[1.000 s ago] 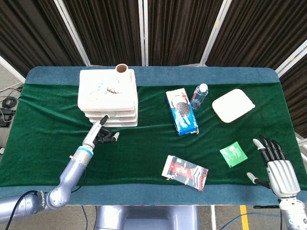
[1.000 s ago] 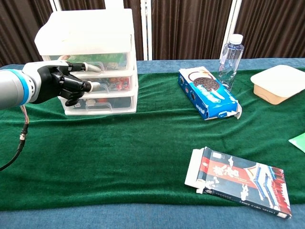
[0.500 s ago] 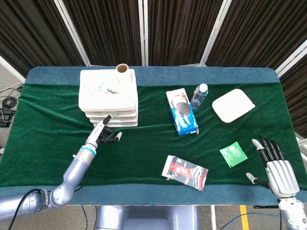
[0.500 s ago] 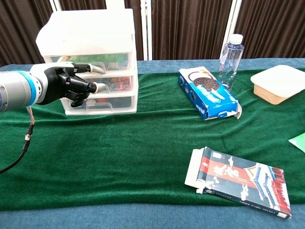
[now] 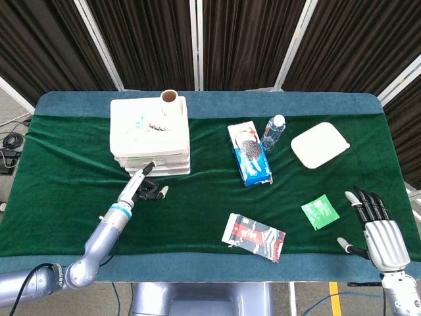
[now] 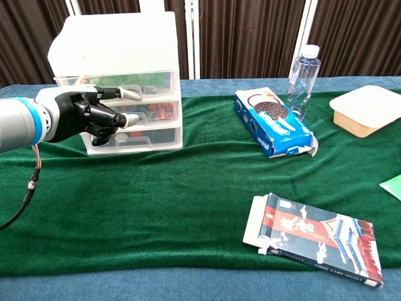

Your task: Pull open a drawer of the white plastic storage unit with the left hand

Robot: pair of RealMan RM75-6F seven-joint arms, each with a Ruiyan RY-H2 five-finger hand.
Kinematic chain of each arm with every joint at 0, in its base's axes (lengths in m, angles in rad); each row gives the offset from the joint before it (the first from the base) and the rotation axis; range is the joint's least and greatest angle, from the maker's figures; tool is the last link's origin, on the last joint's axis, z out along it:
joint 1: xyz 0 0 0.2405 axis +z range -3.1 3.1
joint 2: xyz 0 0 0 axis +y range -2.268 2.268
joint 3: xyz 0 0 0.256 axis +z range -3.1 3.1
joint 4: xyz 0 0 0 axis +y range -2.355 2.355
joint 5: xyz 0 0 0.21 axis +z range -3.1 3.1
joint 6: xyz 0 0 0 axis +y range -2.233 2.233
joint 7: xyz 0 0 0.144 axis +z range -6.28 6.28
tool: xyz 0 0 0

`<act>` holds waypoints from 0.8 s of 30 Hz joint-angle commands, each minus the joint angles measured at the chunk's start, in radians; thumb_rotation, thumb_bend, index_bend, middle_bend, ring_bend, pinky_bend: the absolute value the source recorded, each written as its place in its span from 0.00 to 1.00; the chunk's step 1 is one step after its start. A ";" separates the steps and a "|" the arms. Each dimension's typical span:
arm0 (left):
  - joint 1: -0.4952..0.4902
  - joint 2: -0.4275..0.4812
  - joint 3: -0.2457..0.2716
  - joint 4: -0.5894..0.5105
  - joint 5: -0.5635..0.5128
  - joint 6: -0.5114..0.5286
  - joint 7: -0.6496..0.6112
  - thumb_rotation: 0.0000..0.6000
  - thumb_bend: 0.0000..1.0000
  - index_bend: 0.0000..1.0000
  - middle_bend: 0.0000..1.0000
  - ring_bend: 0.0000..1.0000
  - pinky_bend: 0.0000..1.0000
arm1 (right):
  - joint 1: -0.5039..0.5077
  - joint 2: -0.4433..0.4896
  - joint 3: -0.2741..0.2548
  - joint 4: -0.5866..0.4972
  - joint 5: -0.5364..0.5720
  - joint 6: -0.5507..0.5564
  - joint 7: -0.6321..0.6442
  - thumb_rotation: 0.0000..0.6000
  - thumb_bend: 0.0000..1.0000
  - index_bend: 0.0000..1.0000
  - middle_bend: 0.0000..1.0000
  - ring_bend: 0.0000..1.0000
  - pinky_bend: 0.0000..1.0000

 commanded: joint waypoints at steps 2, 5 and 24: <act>0.014 0.006 0.016 -0.016 0.025 0.002 -0.009 1.00 0.44 0.26 0.95 0.81 0.80 | -0.001 0.001 0.000 -0.001 -0.001 0.003 -0.001 1.00 0.04 0.00 0.00 0.00 0.00; 0.020 0.005 0.020 -0.019 0.031 0.000 -0.019 1.00 0.44 0.26 0.95 0.81 0.80 | -0.001 0.002 0.000 -0.002 0.000 0.003 0.000 1.00 0.04 0.00 0.00 0.00 0.00; 0.069 0.030 0.040 -0.065 0.135 0.022 -0.066 1.00 0.44 0.24 0.95 0.81 0.80 | -0.001 0.000 0.000 -0.001 -0.003 0.003 -0.004 1.00 0.04 0.00 0.00 0.00 0.00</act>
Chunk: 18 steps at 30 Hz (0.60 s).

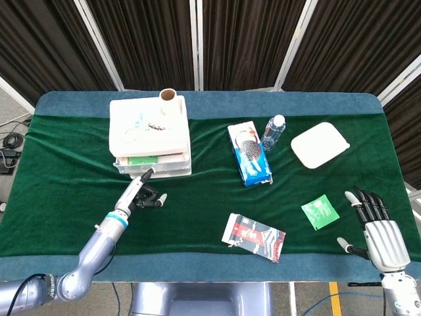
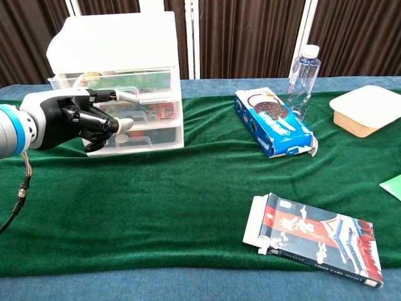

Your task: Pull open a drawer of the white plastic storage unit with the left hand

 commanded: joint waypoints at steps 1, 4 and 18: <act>0.007 0.005 0.006 -0.008 0.013 0.008 0.000 1.00 0.44 0.24 0.95 0.81 0.80 | 0.000 0.000 0.000 0.000 0.001 0.000 0.000 1.00 0.04 0.00 0.00 0.00 0.00; 0.012 0.004 0.010 -0.009 0.014 0.015 -0.002 1.00 0.44 0.24 0.94 0.80 0.78 | 0.000 0.000 0.000 0.000 0.000 0.001 0.002 1.00 0.04 0.00 0.00 0.00 0.00; 0.027 -0.005 0.021 0.024 0.049 0.001 -0.034 1.00 0.42 0.25 0.91 0.77 0.74 | 0.001 -0.001 0.000 0.000 0.000 -0.002 -0.001 1.00 0.04 0.00 0.00 0.00 0.00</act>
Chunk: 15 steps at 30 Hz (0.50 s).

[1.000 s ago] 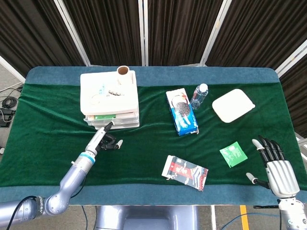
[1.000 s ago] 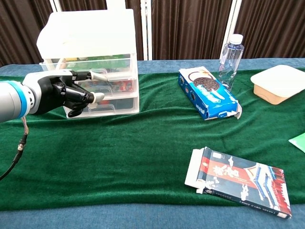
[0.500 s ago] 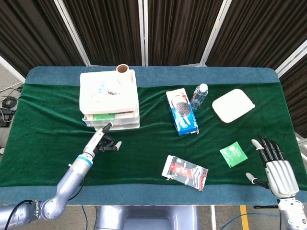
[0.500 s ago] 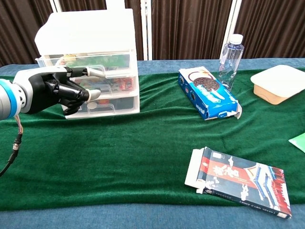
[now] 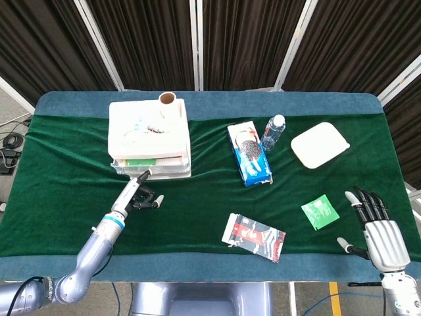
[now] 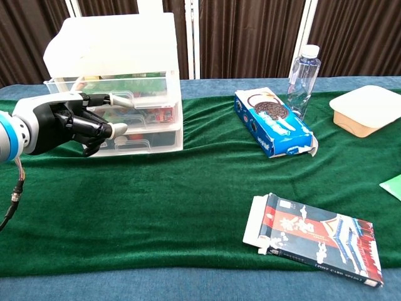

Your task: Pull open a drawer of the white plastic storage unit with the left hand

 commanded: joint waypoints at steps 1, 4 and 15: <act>0.009 0.000 0.001 0.008 0.025 -0.017 -0.032 1.00 0.42 0.27 0.91 0.77 0.74 | 0.000 -0.001 0.000 0.000 0.000 -0.001 -0.001 1.00 0.04 0.00 0.00 0.00 0.00; 0.017 -0.005 0.000 0.024 0.048 -0.022 -0.059 1.00 0.42 0.30 0.91 0.77 0.74 | 0.000 -0.001 -0.001 -0.001 0.001 -0.002 -0.002 1.00 0.04 0.00 0.00 0.00 0.00; 0.028 -0.026 0.002 0.061 0.048 -0.018 -0.079 1.00 0.43 0.20 0.91 0.77 0.74 | 0.001 -0.002 -0.002 -0.001 0.000 -0.004 -0.006 1.00 0.04 0.00 0.00 0.00 0.00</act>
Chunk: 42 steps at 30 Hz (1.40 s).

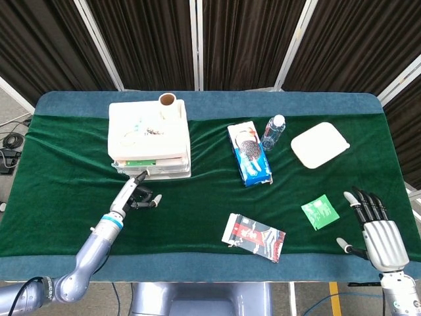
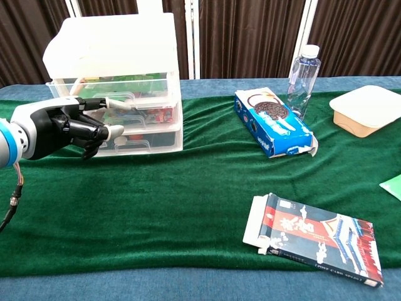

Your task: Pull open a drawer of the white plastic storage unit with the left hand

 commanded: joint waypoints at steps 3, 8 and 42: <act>0.001 -0.004 0.003 0.000 -0.007 0.001 0.009 1.00 0.43 0.16 0.91 0.77 0.74 | 0.000 0.000 0.000 0.000 0.000 0.001 0.000 1.00 0.04 0.00 0.00 0.00 0.00; 0.011 0.004 0.013 -0.017 0.014 -0.001 0.004 1.00 0.43 0.14 0.91 0.77 0.74 | 0.000 0.001 0.000 0.000 0.000 0.000 0.001 1.00 0.04 0.00 0.00 0.00 0.00; 0.051 0.014 0.014 -0.230 0.106 0.450 0.835 1.00 0.44 0.22 0.96 0.81 0.79 | 0.000 -0.001 -0.002 -0.004 0.001 -0.004 -0.007 1.00 0.04 0.00 0.00 0.00 0.00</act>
